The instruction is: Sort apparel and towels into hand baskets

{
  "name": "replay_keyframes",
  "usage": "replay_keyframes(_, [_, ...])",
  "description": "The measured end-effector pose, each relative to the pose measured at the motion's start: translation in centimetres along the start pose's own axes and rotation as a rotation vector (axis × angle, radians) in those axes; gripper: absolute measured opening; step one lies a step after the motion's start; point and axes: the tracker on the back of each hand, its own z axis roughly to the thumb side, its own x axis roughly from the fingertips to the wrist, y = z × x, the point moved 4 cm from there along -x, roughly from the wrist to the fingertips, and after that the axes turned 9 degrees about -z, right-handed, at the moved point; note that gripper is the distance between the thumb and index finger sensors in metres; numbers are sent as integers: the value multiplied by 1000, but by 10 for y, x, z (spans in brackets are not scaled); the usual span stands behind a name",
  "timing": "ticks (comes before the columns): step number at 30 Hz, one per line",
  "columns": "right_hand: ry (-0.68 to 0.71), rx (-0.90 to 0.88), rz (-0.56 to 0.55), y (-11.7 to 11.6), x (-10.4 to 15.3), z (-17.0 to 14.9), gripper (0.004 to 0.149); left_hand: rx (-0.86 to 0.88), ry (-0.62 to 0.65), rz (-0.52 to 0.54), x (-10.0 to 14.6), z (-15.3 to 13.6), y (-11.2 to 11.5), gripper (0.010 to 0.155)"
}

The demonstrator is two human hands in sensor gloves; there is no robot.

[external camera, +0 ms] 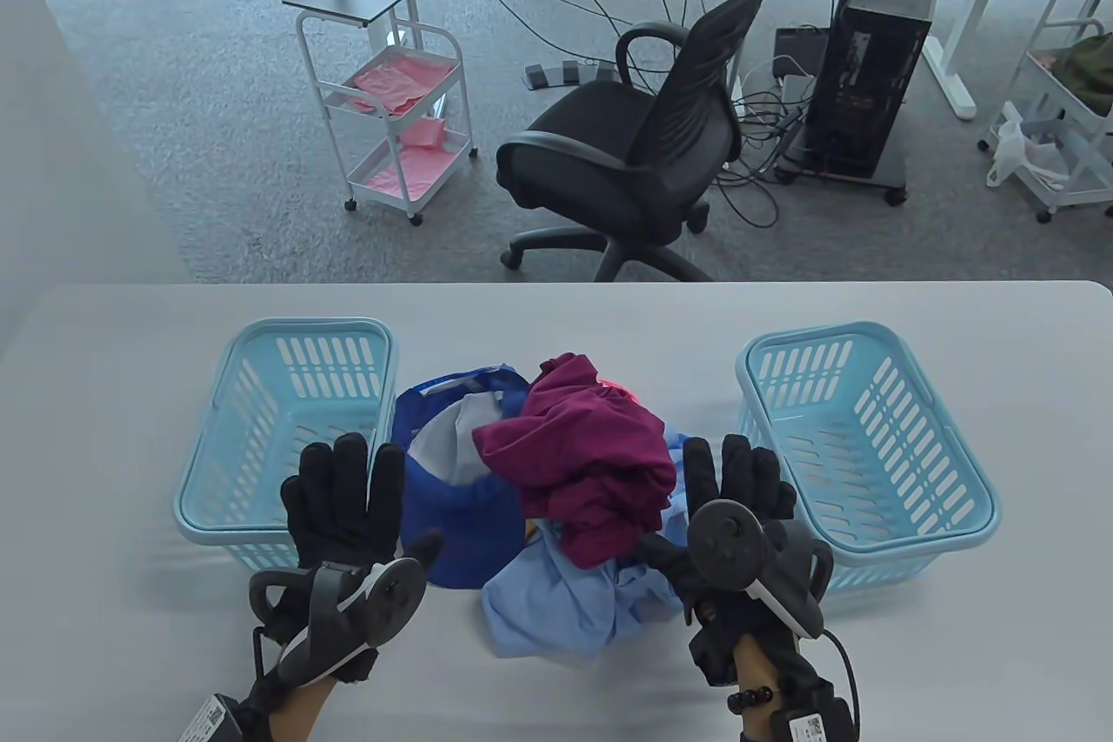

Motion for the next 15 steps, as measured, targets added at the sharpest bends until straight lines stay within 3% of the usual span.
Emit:
replay_keyframes(10, [-27,-40,52,1,-11,17,108,19,11,15,1,2,-3,95])
replay_keyframes(15, [-8,29,112,3,-36,48,112,34,12,8,1,2,-4,95])
